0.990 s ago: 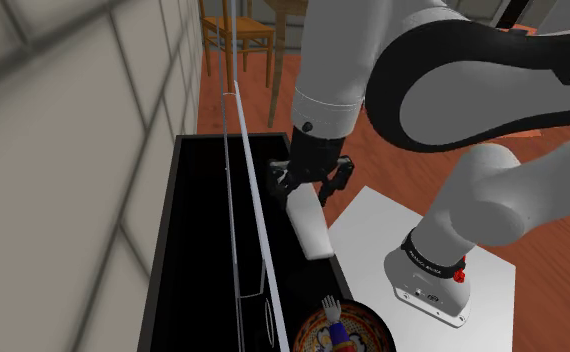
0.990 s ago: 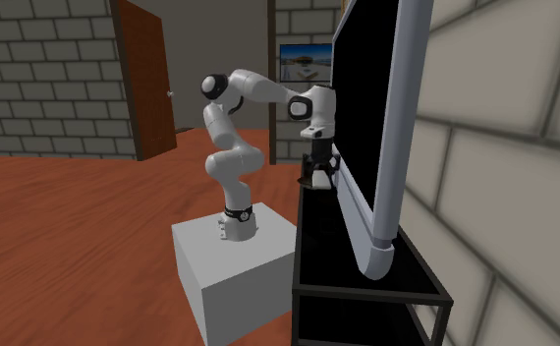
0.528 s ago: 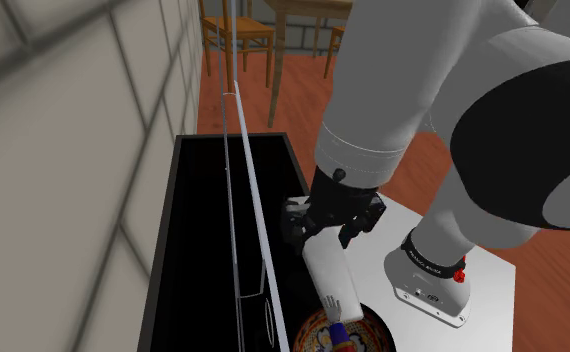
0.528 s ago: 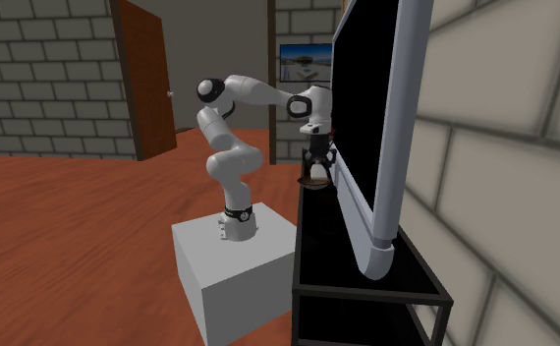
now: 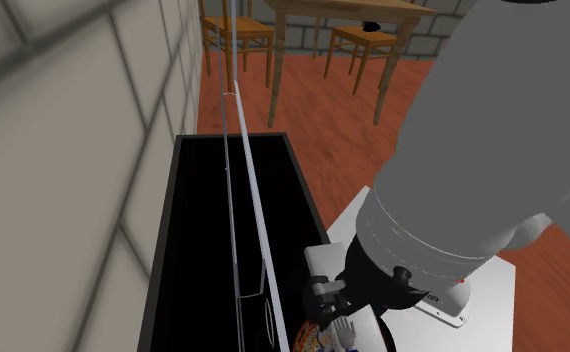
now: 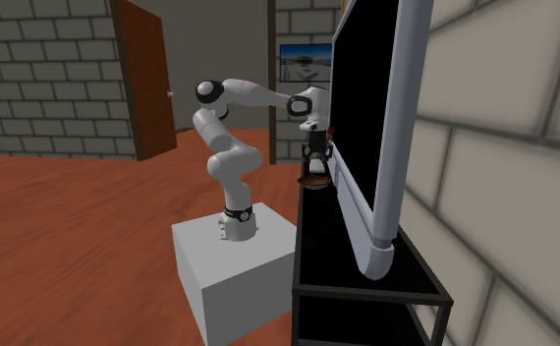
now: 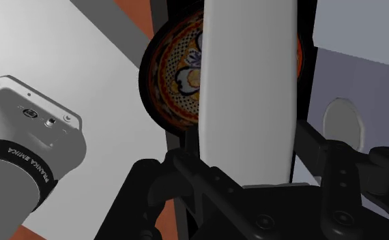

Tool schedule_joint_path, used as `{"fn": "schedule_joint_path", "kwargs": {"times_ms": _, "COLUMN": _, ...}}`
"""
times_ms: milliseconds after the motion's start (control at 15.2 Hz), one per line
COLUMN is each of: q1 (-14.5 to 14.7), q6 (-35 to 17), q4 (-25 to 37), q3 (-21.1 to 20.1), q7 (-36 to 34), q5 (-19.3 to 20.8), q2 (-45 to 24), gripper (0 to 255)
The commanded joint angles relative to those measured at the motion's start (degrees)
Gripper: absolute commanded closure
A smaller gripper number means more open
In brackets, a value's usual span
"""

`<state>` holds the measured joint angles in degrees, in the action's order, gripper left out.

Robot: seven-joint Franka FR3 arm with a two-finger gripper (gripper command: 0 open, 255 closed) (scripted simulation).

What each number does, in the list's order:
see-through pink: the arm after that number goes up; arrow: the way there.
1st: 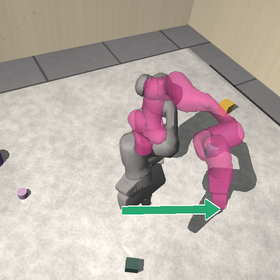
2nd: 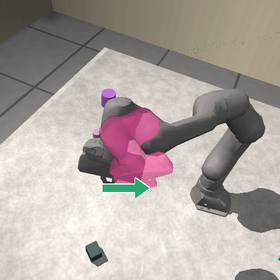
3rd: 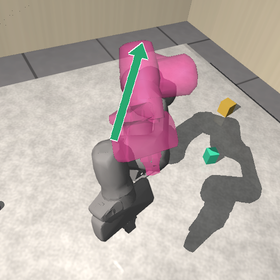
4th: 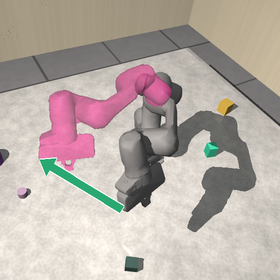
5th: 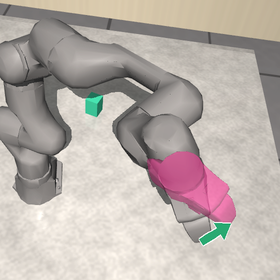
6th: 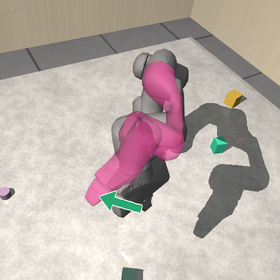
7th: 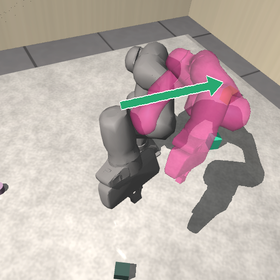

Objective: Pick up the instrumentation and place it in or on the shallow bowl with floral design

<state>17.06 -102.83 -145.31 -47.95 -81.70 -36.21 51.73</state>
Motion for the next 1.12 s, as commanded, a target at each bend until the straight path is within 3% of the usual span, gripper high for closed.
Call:
{"fn": "schedule_joint_path", "kwargs": {"times_ms": 0, "q1": 1.04, "q6": 0.88, "q4": 1.66, "q3": -2.18, "q7": -3.09, "q5": -1.4, "q2": 0.13, "gripper": 255}}
{"fn": "schedule_joint_path", "kwargs": {"times_ms": 1056, "q1": 0.58, "q6": -9.66, "q4": -5.19, "q3": -10.14, "q7": -1.85, "q5": -7.07, "q2": -2.72, "gripper": 255}}
